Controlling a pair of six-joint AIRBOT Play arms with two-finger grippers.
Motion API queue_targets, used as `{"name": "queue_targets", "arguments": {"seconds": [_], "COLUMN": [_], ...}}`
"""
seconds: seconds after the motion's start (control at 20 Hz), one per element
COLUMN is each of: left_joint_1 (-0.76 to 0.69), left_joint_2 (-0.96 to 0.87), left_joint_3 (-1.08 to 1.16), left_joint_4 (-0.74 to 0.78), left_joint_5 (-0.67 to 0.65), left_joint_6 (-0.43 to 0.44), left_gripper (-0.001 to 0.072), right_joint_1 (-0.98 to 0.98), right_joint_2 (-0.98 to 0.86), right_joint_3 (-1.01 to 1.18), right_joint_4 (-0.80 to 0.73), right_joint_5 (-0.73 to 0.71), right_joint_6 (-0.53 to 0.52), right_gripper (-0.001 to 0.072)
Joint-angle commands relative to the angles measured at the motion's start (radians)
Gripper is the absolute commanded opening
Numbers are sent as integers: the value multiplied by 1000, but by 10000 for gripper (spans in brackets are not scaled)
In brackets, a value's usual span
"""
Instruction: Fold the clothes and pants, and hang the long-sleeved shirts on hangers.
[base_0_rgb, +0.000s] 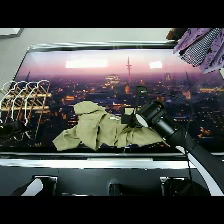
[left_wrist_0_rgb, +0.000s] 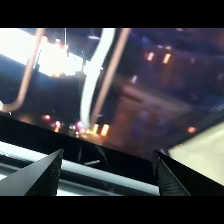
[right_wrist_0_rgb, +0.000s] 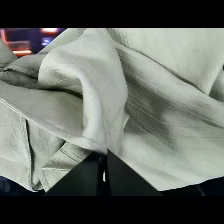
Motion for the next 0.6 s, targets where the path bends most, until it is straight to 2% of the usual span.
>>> {"name": "queue_targets", "arguments": {"seconds": [0.0,0.1,0.15,0.25,0.55], "left_joint_1": [26,13,8,-3,-77], "left_joint_2": [-46,-86,-102,-127,-224], "left_joint_3": [-85,-116,-124,-126,-126], "left_joint_4": [-2,3,6,5,9], "left_joint_5": [99,135,163,225,312], "left_joint_6": [117,174,176,176,180], "left_gripper": [598,598,597,441,441], "right_joint_1": [0,0,0,0,0], "right_joint_2": [0,1,0,0,0], "right_joint_3": [0,0,0,0,0], "right_joint_4": [0,0,0,-3,-5], "right_joint_5": [0,0,0,0,1], "right_joint_6": [-2,-2,-2,-2,-2], "right_gripper": [32,32,32,32,32]}}
